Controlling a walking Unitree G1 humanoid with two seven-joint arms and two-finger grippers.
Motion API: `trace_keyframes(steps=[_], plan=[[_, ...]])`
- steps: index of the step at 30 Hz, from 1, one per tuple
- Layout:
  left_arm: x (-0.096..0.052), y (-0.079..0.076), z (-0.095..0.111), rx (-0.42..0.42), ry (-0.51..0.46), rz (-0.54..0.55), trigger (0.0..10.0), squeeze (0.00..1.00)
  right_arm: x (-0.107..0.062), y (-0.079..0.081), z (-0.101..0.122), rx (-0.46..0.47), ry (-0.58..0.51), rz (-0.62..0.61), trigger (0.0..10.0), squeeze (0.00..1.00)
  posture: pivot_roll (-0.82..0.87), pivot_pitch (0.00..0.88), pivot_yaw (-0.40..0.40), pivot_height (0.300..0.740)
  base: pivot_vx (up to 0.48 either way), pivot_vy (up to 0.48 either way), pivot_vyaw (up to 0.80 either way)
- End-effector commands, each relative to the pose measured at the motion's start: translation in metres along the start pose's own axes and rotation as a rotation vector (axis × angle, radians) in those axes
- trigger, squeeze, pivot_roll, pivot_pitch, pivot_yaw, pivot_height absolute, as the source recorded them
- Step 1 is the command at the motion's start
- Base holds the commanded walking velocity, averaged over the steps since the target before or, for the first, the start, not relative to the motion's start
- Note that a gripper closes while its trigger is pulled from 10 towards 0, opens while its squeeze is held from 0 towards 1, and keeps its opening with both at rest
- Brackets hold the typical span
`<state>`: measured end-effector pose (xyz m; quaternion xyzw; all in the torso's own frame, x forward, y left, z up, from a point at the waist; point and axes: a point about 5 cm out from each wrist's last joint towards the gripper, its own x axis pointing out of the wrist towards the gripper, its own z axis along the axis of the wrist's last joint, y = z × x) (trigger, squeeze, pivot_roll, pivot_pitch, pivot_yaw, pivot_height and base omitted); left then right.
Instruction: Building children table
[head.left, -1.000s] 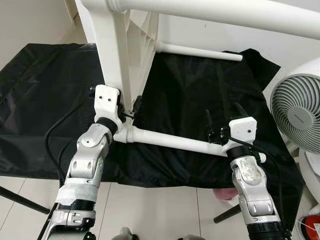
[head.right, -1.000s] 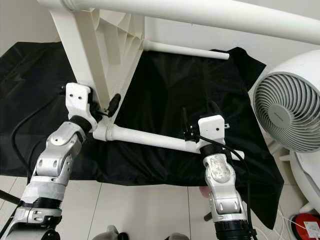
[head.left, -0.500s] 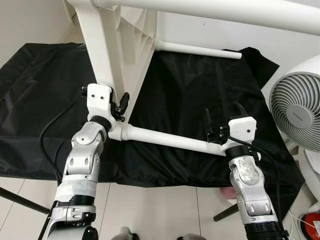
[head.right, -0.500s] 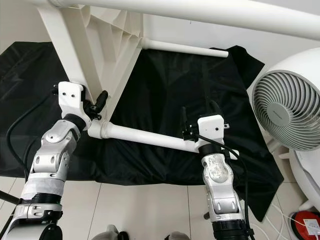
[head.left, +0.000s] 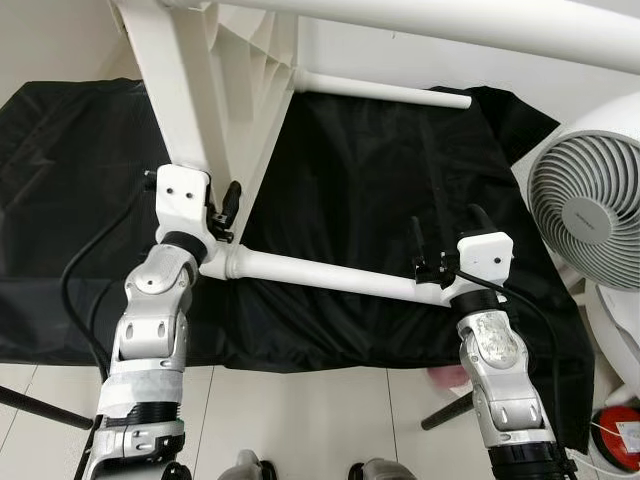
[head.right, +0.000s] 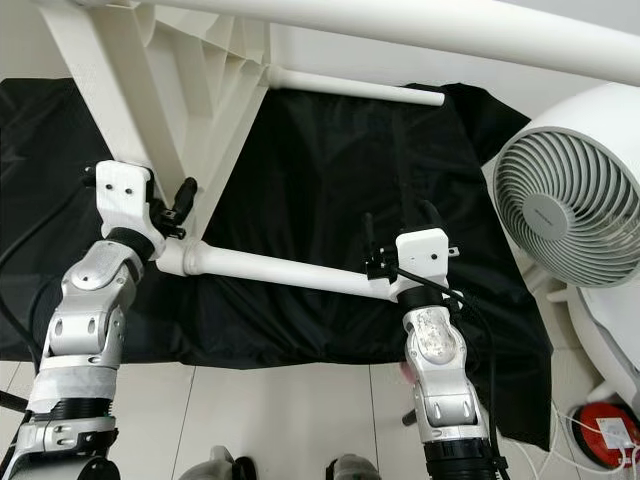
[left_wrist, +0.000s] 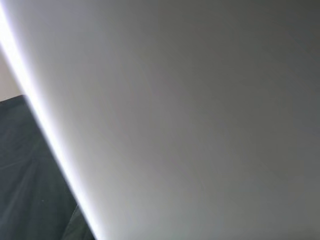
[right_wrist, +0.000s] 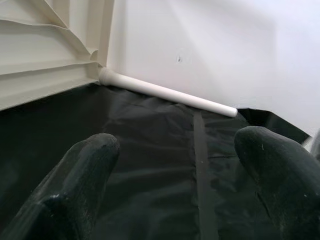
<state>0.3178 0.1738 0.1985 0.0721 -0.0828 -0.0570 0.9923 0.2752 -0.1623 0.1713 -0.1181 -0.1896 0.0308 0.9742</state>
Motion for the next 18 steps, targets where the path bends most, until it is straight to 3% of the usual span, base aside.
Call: trace_keyframes(steps=[1,3,5,9,18], plan=[[-0.018,0.051,-0.005,0.082,0.045,0.448,0.0,0.0,-0.002,-0.001,-0.004,-0.004,0.026,-0.009,10.0,0.0,-0.1,0.109,0.052,0.74,0.0,0.0,0.0],[-0.038,0.078,-0.004,0.113,0.057,0.522,0.0,0.0,-0.002,0.0,-0.005,-0.002,0.028,0.0,10.0,0.0,-0.09,0.111,0.038,0.74,0.0,0.0,0.0],[-0.038,0.078,-0.004,0.113,0.057,0.522,0.0,0.0,-0.002,0.0,-0.005,-0.002,0.028,0.0,10.0,0.0,-0.09,0.111,0.038,0.74,0.0,0.0,0.0],[-0.064,0.111,0.004,0.179,0.056,0.622,0.0,0.0,0.003,0.0,-0.004,-0.003,0.022,0.023,10.0,0.0,-0.08,0.112,0.021,0.74,0.0,0.0,0.0],[-0.081,0.127,0.007,0.201,0.052,0.636,0.0,0.0,0.004,0.001,-0.004,-0.002,0.021,0.039,10.0,0.0,-0.06,0.115,0.007,0.74,0.0,0.0,0.0]])
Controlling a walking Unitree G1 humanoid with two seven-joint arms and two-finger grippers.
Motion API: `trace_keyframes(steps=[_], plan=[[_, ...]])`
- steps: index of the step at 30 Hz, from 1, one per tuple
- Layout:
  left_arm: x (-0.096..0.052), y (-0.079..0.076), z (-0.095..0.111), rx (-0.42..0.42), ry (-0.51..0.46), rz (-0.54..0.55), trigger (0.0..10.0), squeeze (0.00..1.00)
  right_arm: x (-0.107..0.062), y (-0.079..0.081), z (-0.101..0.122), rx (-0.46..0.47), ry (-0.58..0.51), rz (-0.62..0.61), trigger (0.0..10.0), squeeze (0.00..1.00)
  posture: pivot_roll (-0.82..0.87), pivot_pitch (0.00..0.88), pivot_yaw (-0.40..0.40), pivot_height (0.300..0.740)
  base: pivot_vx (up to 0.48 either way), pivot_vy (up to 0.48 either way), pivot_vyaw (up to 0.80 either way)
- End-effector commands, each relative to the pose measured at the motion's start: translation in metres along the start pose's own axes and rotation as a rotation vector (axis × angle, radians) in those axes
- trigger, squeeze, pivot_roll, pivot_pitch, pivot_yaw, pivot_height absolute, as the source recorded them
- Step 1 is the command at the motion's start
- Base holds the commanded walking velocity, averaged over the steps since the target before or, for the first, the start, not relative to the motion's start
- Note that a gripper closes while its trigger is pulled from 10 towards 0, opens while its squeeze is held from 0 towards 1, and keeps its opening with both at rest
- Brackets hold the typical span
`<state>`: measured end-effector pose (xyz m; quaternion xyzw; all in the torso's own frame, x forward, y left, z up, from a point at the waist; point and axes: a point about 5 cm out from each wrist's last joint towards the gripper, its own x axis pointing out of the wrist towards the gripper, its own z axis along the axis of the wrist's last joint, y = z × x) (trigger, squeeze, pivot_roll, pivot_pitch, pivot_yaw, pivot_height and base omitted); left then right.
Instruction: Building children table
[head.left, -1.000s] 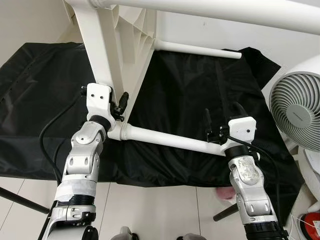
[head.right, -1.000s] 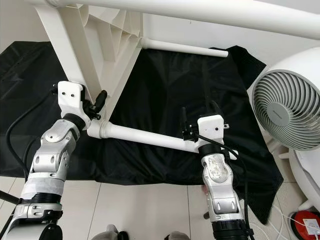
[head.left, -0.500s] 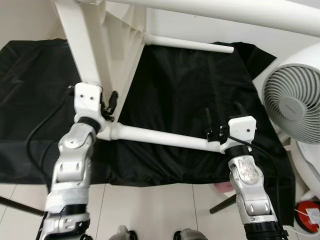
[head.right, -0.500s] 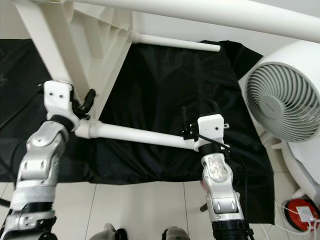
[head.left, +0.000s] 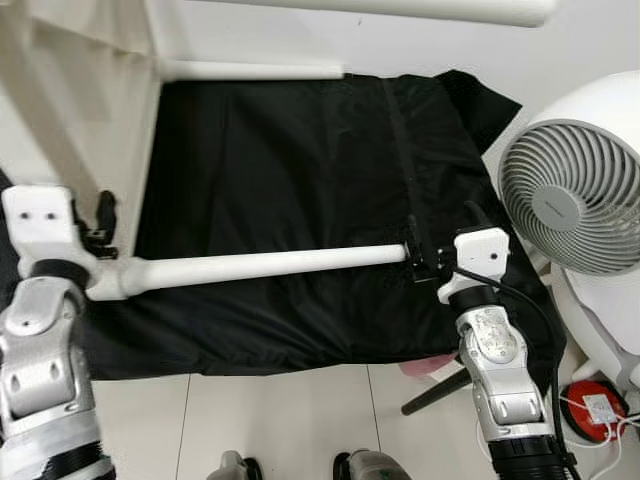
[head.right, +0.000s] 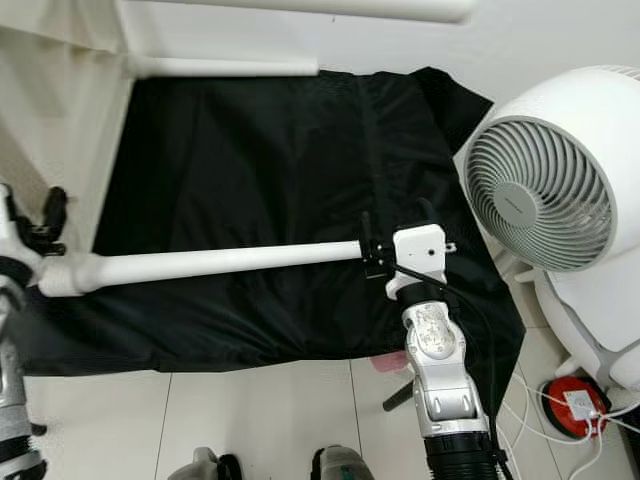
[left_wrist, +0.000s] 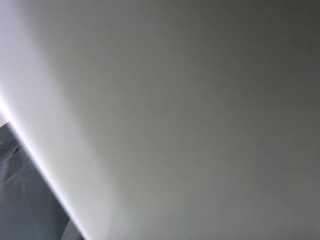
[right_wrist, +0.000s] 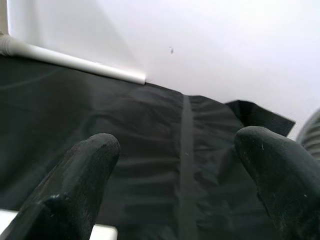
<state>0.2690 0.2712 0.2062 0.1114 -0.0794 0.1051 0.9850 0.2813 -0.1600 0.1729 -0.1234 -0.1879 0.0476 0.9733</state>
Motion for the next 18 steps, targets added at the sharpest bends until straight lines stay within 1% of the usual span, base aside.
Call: trace_keyframes(steps=[1,3,4,5,6,8,9,13,14,16,17,18], plan=[[-0.013,0.045,0.0,0.103,0.002,0.293,0.0,0.0,-0.002,0.0,-0.004,0.002,0.021,0.008,10.0,0.0,-0.06,0.115,0.007,0.74,0.0,0.0,0.0],[-0.015,0.048,0.001,0.11,-0.012,0.272,0.0,0.0,-0.002,0.0,-0.004,0.002,0.021,0.011,10.0,0.0,-0.06,0.119,0.003,0.74,0.0,0.0,0.0],[-0.016,0.049,0.0,0.109,-0.019,0.215,2.3,0.0,-0.001,0.0,-0.004,0.003,0.022,0.014,10.0,0.0,-0.06,0.119,0.003,0.74,0.0,0.0,0.0],[-0.017,0.049,0.0,0.107,-0.022,0.176,2.3,0.0,-0.001,0.0,-0.004,0.003,0.022,0.015,10.0,0.0,-0.06,0.119,0.003,0.74,0.0,0.0,0.0],[-0.015,0.049,-0.001,0.122,-0.028,0.117,10.0,0.0,-0.001,0.0,-0.005,0.004,0.022,0.019,10.0,0.0,-0.06,0.121,-0.006,0.74,0.0,0.0,0.0],[-0.013,0.047,-0.002,0.143,-0.04,0.025,10.0,0.0,0.0,0.001,-0.004,0.004,0.022,0.027,10.0,0.0,-0.06,0.121,-0.009,0.74,0.0,0.0,0.0],[-0.013,0.047,-0.002,0.143,-0.04,0.025,10.0,0.0,0.0,0.001,-0.004,0.004,0.022,0.027,10.0,0.0,-0.06,0.121,-0.009,0.74,0.0,0.0,0.0],[-0.007,0.038,-0.001,0.153,-0.058,-0.106,10.0,0.0,0.001,0.001,-0.004,0.002,0.02,0.035,10.0,0.0,-0.05,0.12,-0.014,0.74,0.0,0.0,0.0],[-0.007,0.038,-0.001,0.153,-0.058,-0.106,10.0,0.0,0.001,0.001,-0.004,0.002,0.02,0.035,10.0,0.0,-0.05,0.12,-0.014,0.74,0.0,0.0,0.0],[-0.001,0.026,0.002,0.151,-0.081,-0.218,10.0,0.0,0.002,0.001,-0.004,0.003,0.019,0.038,10.0,0.0,-0.05,0.12,-0.016,0.74,0.0,0.0,0.0],[0.001,0.022,0.004,0.151,-0.092,-0.258,10.0,0.0,0.002,0.001,-0.004,0.003,0.019,0.039,10.0,0.0,-0.05,0.12,-0.016,0.74,0.0,0.0,0.0],[0.001,0.022,0.004,0.151,-0.092,-0.258,10.0,0.0,0.002,0.001,-0.004,0.003,0.019,0.039,10.0,0.0,-0.05,0.12,-0.016,0.74,0.0,0.0,0.0]])
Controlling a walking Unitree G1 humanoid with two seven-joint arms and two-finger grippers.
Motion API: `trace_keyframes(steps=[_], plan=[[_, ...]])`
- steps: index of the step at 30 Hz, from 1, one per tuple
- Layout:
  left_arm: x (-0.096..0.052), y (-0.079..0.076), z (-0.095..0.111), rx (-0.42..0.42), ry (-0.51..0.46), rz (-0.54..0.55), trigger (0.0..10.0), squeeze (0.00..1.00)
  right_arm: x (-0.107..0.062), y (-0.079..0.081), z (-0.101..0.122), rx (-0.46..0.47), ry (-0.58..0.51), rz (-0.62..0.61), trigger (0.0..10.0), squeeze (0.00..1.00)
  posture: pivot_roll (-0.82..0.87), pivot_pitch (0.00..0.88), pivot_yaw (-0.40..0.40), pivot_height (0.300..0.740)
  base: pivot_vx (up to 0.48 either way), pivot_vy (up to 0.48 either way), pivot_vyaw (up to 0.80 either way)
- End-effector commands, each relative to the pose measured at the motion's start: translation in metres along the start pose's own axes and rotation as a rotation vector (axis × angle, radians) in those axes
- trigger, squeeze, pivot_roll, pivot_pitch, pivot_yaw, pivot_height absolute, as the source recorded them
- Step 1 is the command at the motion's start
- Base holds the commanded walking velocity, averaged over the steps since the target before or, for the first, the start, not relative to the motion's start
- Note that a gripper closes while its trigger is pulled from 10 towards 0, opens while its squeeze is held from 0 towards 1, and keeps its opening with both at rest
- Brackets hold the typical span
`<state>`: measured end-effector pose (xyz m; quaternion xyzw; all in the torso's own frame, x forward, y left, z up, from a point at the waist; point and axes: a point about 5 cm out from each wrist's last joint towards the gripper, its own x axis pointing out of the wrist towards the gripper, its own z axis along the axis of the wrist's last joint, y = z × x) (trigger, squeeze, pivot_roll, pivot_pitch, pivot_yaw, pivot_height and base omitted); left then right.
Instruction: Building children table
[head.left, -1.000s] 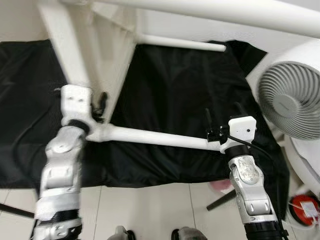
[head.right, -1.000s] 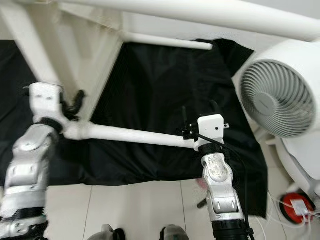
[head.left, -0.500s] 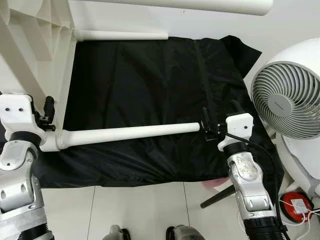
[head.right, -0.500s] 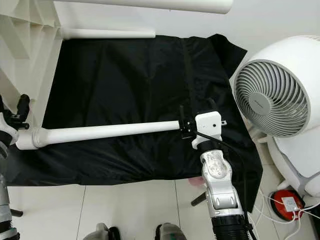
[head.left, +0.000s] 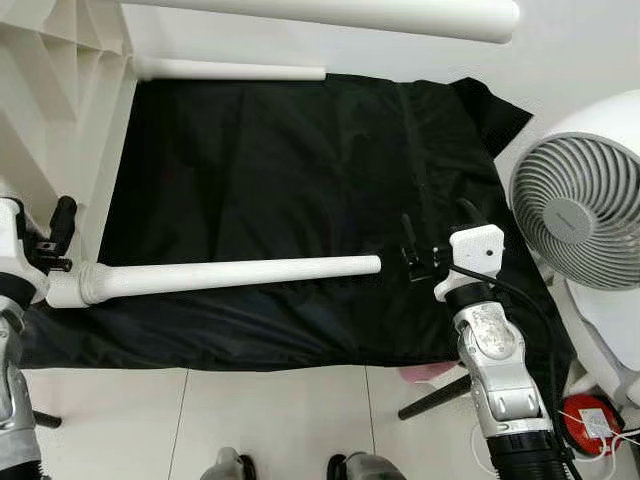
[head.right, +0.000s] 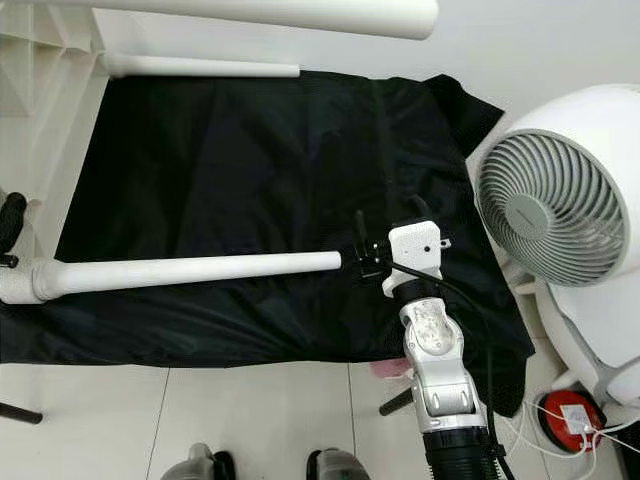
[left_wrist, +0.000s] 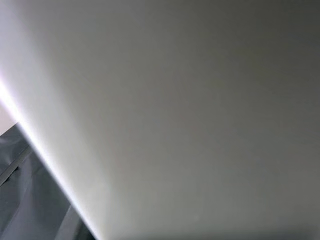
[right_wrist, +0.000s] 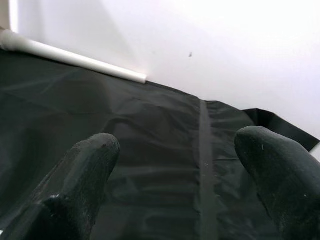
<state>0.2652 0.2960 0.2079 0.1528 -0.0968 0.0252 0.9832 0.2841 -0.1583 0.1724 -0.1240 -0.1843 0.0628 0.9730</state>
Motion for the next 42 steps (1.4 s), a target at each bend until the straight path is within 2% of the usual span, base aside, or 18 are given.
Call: trace_keyframes(steps=[1,2,10,11,12,21,22,23,24,28,29,34,35,36,37,38,40,42], plan=[[0.0,-0.003,0.008,0.084,-0.027,-0.099,10.0,0.0,0.0,-0.001,-0.003,-0.002,0.016,0.008,10.0,0.0,-0.05,0.12,-0.016,0.74,0.0,0.0,0.0],[0.005,-0.01,0.01,0.085,-0.051,-0.188,10.0,0.0,0.0,0.0,-0.003,-0.002,0.014,0.009,10.0,0.0,-0.06,0.121,-0.014,0.74,0.0,0.0,0.0],[0.012,-0.014,0.011,0.109,-0.071,-0.303,10.0,0.0,0.0,0.0,-0.003,-0.001,0.013,0.012,10.0,0.0,-0.06,0.121,-0.013,0.74,0.0,0.0,0.0],[0.013,-0.013,0.01,0.12,-0.068,-0.319,10.0,0.95,0.0,0.0,-0.003,-0.001,0.013,0.013,10.0,0.0,-0.06,0.121,-0.013,0.74,0.0,0.0,0.0],[0.013,-0.01,0.009,0.131,-0.059,-0.332,10.0,1.0,0.0,0.001,-0.003,0.0,0.012,0.014,10.0,0.0,-0.05,0.118,-0.009,0.74,0.0,0.0,0.0],[0.012,-0.001,0.006,0.214,-0.053,-0.336,10.0,1.0,0.001,0.003,-0.004,0.006,0.012,0.019,10.0,0.0,-0.04,0.12,-0.009,0.74,0.0,0.0,0.0],[0.011,0.0,0.005,0.241,-0.048,-0.332,10.0,0.24,0.001,0.003,-0.004,0.007,0.012,0.021,10.0,0.0,-0.04,0.12,-0.009,0.74,0.0,0.0,0.0],[0.011,0.0,0.005,0.241,-0.048,-0.332,10.0,0.24,0.001,0.003,-0.004,0.007,0.012,0.021,10.0,0.0,-0.04,0.12,-0.009,0.74,0.0,0.0,0.0],[0.009,0.002,0.005,0.257,-0.042,-0.329,10.0,0.0,0.001,0.004,-0.004,0.008,0.013,0.023,10.0,0.0,-0.04,0.122,-0.009,0.74,0.0,0.0,0.0],[0.003,0.013,0.002,0.308,-0.014,-0.297,10.0,0.0,0.001,0.004,-0.004,0.008,0.012,0.026,10.0,0.0,-0.04,0.124,-0.007,0.74,0.0,0.0,0.0],[-0.007,0.03,0.001,0.329,0.016,-0.199,10.0,0.0,0.002,0.003,-0.004,0.008,0.01,0.023,10.0,0.0,-0.04,0.124,-0.002,0.74,0.0,0.0,0.0],[-0.018,0.035,0.002,0.291,0.011,-0.126,10.0,0.0,0.001,0.003,-0.004,0.008,0.011,0.02,10.0,0.0,-0.04,0.129,0.001,0.74,0.0,0.0,0.0],[-0.034,0.025,0.011,0.18,-0.033,-0.074,10.0,0.0,0.002,0.004,-0.005,0.013,0.014,0.024,10.0,0.0,-0.03,0.134,-0.016,0.74,0.0,0.0,0.0],[-0.039,0.02,0.014,0.147,-0.05,-0.064,10.0,0.0,0.002,0.005,-0.006,0.015,0.015,0.027,10.0,0.0,-0.02,0.134,-0.018,0.74,0.0,0.0,0.0],[-0.039,0.02,0.014,0.147,-0.05,-0.064,10.0,0.0,0.002,0.005,-0.006,0.015,0.015,0.027,10.0,0.0,-0.02,0.134,-0.018,0.74,0.0,0.0,0.0],[-0.044,0.012,0.017,0.116,-0.068,-0.064,10.0,0.0,0.004,0.006,-0.005,0.018,0.013,0.036,10.0,0.0,-0.01,0.135,-0.026,0.74,0.0,0.0,0.0],[-0.044,0.012,0.017,0.116,-0.068,-0.064,10.0,0.0,0.004,0.006,-0.005,0.018,0.013,0.036,10.0,0.0,-0.01,0.135,-0.026,0.74,0.0,0.0,0.0],[-0.053,-0.008,0.026,0.045,-0.108,-0.062,10.0,0.0,0.009,0.01,-0.004,0.025,0.004,0.069,10.0,0.0,0.0,0.138,-0.042,0.74,0.0,0.0,0.0]])
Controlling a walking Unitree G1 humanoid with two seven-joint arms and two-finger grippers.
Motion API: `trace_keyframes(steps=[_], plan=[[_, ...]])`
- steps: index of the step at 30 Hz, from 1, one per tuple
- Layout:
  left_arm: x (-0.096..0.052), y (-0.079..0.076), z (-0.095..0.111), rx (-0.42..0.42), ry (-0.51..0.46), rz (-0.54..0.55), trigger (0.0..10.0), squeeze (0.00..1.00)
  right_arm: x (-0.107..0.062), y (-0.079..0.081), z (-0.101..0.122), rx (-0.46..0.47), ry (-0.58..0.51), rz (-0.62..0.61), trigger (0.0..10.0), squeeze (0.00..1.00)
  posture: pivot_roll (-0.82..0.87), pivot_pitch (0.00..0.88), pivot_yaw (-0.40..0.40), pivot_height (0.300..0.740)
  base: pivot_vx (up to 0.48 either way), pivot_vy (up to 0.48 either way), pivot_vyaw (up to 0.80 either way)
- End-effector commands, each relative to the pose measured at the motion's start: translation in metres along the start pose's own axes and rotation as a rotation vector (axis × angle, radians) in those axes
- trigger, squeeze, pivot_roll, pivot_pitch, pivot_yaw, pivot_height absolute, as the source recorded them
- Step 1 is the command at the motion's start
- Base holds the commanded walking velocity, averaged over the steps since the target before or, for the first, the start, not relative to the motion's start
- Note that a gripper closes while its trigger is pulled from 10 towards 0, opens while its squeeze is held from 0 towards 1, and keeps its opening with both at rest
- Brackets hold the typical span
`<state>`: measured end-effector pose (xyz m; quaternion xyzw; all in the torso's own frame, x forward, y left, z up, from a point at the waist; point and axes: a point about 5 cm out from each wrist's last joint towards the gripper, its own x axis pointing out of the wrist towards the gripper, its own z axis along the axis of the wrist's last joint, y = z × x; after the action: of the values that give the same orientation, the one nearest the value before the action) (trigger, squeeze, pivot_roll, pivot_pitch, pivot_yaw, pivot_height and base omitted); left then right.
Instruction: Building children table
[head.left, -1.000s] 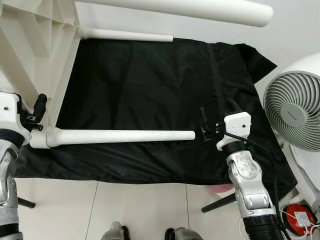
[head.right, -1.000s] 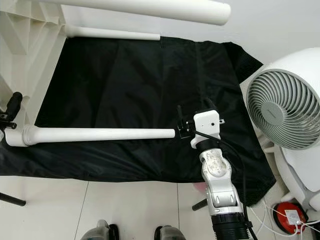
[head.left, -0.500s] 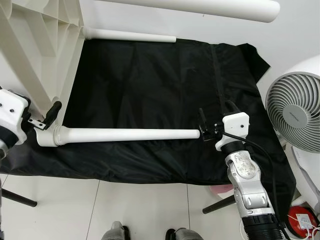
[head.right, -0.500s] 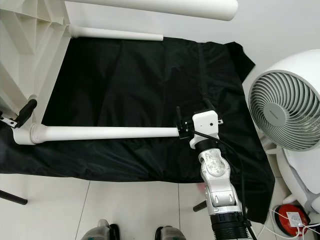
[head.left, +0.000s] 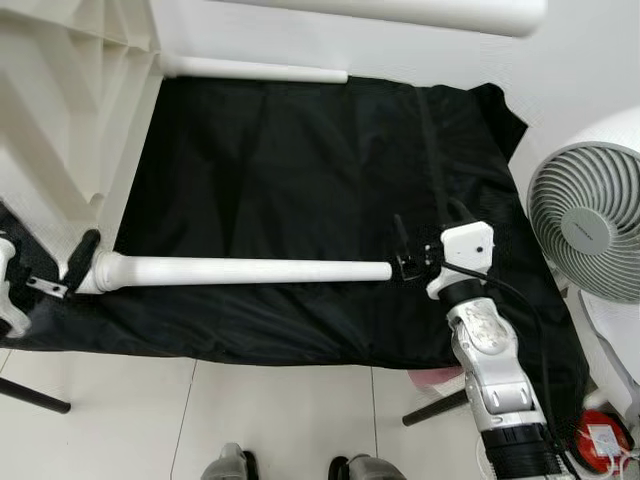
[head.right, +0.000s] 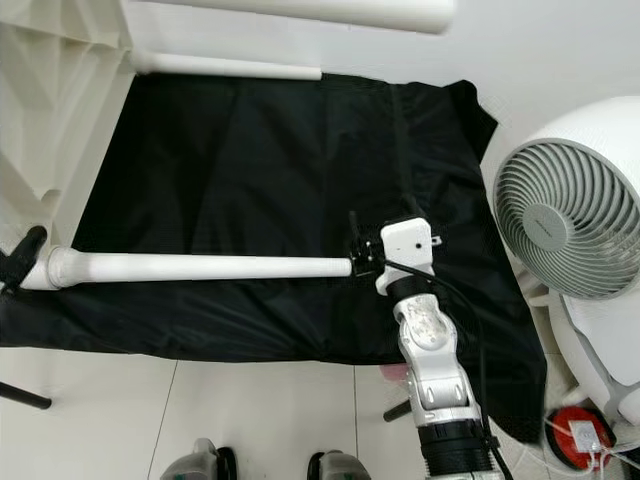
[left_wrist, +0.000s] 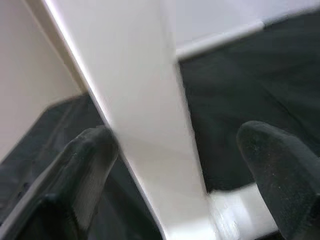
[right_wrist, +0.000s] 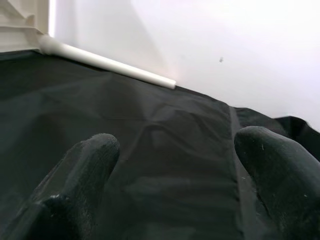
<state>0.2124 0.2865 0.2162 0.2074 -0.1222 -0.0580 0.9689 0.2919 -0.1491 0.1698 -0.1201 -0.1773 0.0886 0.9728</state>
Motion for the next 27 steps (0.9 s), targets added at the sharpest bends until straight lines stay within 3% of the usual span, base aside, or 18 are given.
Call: trace_keyframes(steps=[1,4,12,14,16,20,27], plan=[[-0.001,-0.005,0.006,-0.043,-0.026,0.107,10.0,0.0,0.001,0.001,-0.001,0.007,-0.003,0.019,10.0,0.0,0.0,0.138,-0.042,0.74,0.0,0.0,0.0],[-0.008,-0.019,0.01,-0.078,-0.028,0.09,10.0,0.0,0.006,0.003,-0.001,0.011,-0.008,0.04,10.0,0.0,0.03,0.141,-0.061,0.74,0.0,0.0,0.0],[-0.023,-0.031,0.009,-0.125,0.013,0.056,10.0,0.0,0.009,0.006,-0.001,0.018,-0.011,0.062,10.0,0.0,0.06,0.145,-0.073,0.74,0.0,0.0,0.0],[-0.041,-0.051,0.008,-0.218,0.085,-0.068,10.0,0.0,0.011,0.011,-0.002,0.028,-0.012,0.085,10.0,0.0,0.07,0.148,-0.079,0.74,0.0,0.0,0.0],[-0.05,-0.064,0.008,-0.284,0.127,-0.143,10.0,0.0,0.012,0.014,-0.002,0.034,-0.013,0.096,10.0,0.0,0.09,0.151,-0.08,0.74,0.0,0.0,0.0],[-0.052,-0.075,0.004,-0.303,0.174,-0.207,10.0,0.0,0.014,0.016,-0.002,0.043,-0.015,0.1,10.0,0.0,0.09,0.152,-0.074,0.74,0.0,0.0,0.0],[-0.04,-0.074,-0.004,-0.298,0.184,-0.238,10.0,0.0,0.014,0.019,-0.003,0.053,-0.019,0.094,10.0,0.0,0.08,0.15,-0.054,0.74,0.0,0.0,0.0]])
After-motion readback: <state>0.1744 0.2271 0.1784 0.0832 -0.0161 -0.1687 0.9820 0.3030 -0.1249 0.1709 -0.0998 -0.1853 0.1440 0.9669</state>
